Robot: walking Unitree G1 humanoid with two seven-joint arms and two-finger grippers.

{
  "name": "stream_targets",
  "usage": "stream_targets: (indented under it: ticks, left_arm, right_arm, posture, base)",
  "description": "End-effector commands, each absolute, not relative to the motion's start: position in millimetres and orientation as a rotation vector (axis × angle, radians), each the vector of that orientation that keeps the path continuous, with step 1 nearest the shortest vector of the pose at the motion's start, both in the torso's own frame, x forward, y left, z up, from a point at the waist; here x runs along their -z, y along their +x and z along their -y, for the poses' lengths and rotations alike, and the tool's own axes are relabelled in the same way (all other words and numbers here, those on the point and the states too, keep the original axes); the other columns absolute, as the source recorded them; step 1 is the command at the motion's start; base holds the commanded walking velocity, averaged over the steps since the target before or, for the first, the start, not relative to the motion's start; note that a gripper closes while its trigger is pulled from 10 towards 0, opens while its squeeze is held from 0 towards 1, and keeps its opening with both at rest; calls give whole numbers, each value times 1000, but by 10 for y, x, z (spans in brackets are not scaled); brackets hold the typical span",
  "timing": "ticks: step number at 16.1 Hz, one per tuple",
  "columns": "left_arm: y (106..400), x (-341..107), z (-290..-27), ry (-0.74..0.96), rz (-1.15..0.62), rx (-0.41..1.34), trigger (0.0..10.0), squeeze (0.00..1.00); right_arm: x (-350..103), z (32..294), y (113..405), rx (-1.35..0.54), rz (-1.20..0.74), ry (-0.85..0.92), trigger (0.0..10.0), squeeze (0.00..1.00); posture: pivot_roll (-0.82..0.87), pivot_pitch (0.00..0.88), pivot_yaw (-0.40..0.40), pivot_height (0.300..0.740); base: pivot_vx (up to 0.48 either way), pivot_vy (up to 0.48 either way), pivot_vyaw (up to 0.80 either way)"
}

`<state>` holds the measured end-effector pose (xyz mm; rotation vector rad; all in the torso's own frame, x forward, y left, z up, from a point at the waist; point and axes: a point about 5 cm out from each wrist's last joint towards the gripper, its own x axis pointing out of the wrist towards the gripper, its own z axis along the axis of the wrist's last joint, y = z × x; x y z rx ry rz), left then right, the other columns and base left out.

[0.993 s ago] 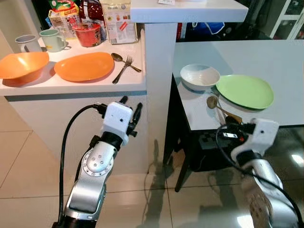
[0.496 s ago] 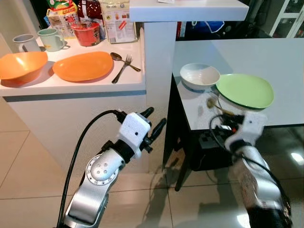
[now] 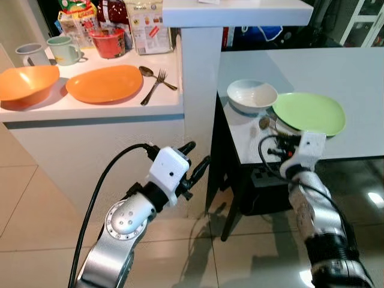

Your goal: Setting the table

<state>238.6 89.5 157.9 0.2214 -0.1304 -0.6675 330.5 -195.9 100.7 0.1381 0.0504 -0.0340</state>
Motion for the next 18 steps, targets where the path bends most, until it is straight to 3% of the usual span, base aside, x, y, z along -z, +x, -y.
stream_targets:
  ticks: [1, 7, 18]
  left_arm:
    - [2352, -1597, -890, 217, 129, 676, 10000, 0]
    - [2293, -1585, -924, 227, 104, 674, 10000, 0]
    - [2284, -1573, -920, 231, 84, 688, 10000, 0]
  right_arm:
    - [-1037, 1987, 3353, 30, -39, 133, 10000, 0]
    - [-1054, 1975, 3550, 39, -80, 111, 10000, 0]
    - [-860, 2080, 3538, 134, -195, 92, 10000, 0]
  posture:
    - [-1, 0, 31, 740]
    - [17, 0, 27, 740]
    - [19, 0, 39, 740]
  base:
    - [0, 0, 0]
    - [0, 0, 0]
    - [0, 0, 0]
